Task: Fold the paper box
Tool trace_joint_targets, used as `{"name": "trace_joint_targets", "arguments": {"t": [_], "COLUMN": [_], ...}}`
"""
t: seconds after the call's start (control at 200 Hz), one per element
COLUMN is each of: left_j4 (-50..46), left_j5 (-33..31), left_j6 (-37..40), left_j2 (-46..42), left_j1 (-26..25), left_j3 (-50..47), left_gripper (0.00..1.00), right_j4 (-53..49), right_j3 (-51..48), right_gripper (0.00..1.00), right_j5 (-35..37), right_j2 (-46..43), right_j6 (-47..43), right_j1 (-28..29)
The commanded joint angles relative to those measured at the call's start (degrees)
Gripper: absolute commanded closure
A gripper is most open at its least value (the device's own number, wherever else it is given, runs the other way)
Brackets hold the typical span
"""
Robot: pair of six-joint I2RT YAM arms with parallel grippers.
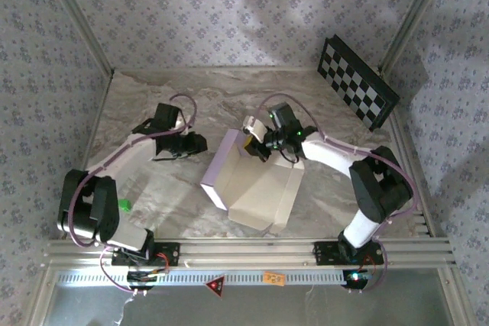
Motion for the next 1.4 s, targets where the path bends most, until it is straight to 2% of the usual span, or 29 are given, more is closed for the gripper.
{"name": "trace_joint_targets", "arguments": {"t": [0.0,0.205,0.295,0.495,0.65,0.915,1.154,1.394], "left_j4": [-3.62,-2.29,-1.74,-0.09,1.75,4.47,5.74,6.09], "left_j5": [0.86,2.54,3.53,3.88,3.43,2.63,2.54,1.58], "left_j6": [2.34,1.28,0.75,-0.63,-1.97,-3.69,-4.46,-4.47], "left_j2": [-2.06,-3.86,-4.23,-5.26,-4.59,-2.54,-1.5,-1.09], "left_j1": [1.08,1.44,1.34,-0.36,-2.68,-6.06,-8.83,-11.29], "left_j3": [-1.9,-5.38,-6.27,-7.72,-8.25,-8.21,-7.18,-5.94], "left_gripper": [0.7,0.7,0.7,0.69,0.69,0.69,0.67,0.66], "right_j4": [-31.2,-56.78,-63.54,-72.14,-73.97,-72.74,-72.44,-69.98], "right_j3": [9.05,25.22,30.59,40.54,46.53,48.76,52.05,55.07], "right_gripper": [1.0,1.0,1.0,1.0,1.0,0.86,0.69,0.65], "right_j5": [4.97,17.89,23.46,29.08,32.25,36.53,35.78,31.79], "right_j2": [1.02,10.05,14.48,25.34,31.28,35.47,33.78,28.51], "right_j6": [-10.1,-16.3,-16.34,-14.13,-12.18,-10.49,-9.57,-5.46], "right_j1": [-0.47,0.02,0.05,-0.27,-0.1,1.45,3.08,4.14]}}
